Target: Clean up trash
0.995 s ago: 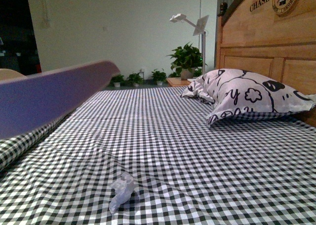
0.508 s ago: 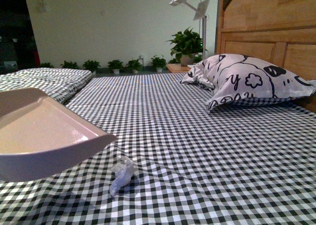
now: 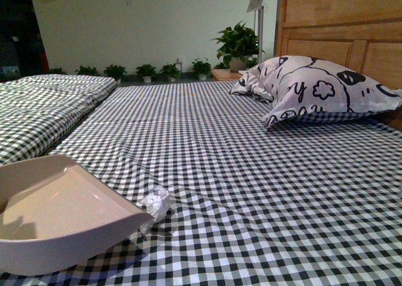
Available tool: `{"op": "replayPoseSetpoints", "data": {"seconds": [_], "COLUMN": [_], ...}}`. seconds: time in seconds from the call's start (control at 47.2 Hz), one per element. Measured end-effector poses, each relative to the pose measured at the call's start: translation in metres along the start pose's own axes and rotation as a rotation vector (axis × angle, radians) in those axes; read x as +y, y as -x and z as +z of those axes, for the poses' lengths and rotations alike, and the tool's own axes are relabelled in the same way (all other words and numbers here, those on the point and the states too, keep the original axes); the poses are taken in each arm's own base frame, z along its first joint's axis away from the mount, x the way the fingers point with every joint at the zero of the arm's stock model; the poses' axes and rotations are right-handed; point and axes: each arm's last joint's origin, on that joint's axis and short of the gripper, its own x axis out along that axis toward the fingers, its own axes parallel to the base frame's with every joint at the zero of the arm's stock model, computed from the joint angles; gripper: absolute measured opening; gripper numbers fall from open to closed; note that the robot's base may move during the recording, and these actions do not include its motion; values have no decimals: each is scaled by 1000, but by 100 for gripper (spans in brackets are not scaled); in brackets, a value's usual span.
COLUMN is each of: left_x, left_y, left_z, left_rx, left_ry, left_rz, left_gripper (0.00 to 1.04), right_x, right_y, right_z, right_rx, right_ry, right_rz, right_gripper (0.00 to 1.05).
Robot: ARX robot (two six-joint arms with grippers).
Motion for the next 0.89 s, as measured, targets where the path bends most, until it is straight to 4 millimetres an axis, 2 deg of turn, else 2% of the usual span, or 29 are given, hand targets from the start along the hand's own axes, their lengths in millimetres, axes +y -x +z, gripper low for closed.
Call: {"op": "replayPoseSetpoints", "data": {"seconds": [0.466,0.889], "left_x": [0,-1], "left_y": [-25,-34], "left_z": [-11,-17], "left_rx": [25,55], "left_ry": [-4,-88], "left_rz": [-119,-130], "left_gripper": [29,29], "right_x": [0,0], "right_y": [0,0], "right_z": [0,0], "right_rx": [0,0], "right_ry": [0,0], "right_rz": [0,0], "right_gripper": [21,21]}}
